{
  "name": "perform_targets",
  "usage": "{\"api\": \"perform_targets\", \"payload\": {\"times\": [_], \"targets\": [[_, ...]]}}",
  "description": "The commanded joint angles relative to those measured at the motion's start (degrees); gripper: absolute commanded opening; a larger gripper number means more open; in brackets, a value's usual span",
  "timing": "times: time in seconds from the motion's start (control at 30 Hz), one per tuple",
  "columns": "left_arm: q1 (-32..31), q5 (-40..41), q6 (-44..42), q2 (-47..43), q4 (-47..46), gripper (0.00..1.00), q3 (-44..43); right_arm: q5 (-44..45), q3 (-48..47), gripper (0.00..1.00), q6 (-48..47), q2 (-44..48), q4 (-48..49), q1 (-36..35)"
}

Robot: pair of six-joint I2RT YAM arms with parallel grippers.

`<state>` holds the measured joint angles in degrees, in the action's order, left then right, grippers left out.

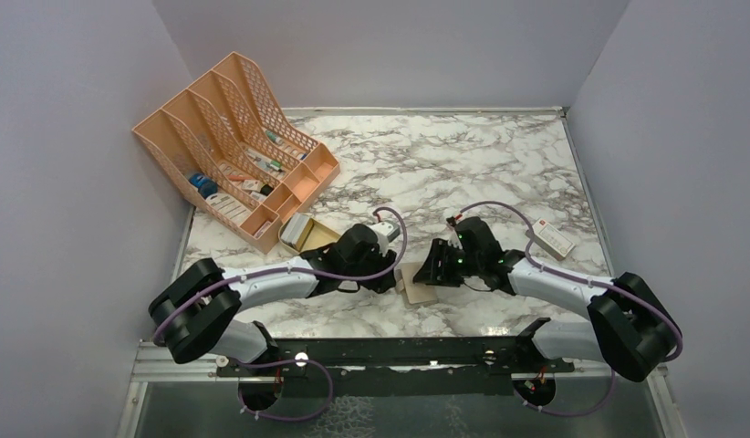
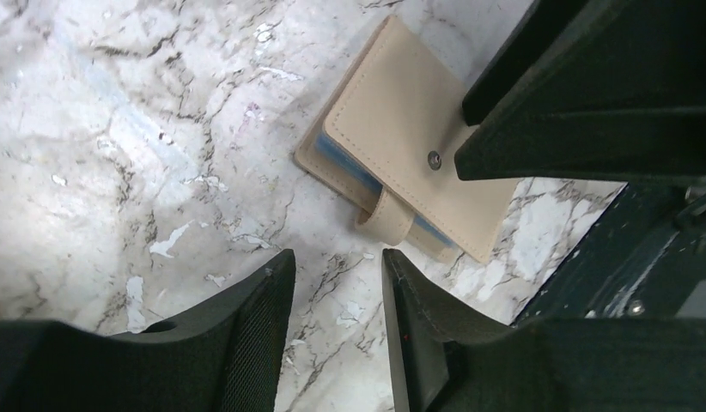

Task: Put the credit cards into the card holder
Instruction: Close the card holder at the center of the board.

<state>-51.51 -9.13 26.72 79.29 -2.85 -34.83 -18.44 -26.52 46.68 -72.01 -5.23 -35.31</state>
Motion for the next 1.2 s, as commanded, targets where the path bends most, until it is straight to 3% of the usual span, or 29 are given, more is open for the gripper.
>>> {"api": "perform_targets", "payload": {"times": [0.0, 0.33, 0.77, 1.17], "targets": [[-2.26, 2.33, -11.80, -0.60, -1.52, 0.46, 0.03, 3.25, -1.09, 0.49, -1.29, 1.11, -3.91, -0.02], [-5.48, 1.64, -15.18, 4.06, -4.17, 0.53, -2.13, 4.20, -1.15, 0.52, -1.37, 3.17, -4.90, -0.02], [-6.57, 3.34, -17.16, 7.19, -8.60, 0.53, -2.95, 3.40, -0.54, 0.52, -1.46, 3.81, -3.91, -0.02], [-8.15, 10.48, -17.34, 8.38, -9.53, 0.52, -3.14, 3.66, -0.77, 0.52, -1.62, 2.89, -3.64, -0.02]]}}
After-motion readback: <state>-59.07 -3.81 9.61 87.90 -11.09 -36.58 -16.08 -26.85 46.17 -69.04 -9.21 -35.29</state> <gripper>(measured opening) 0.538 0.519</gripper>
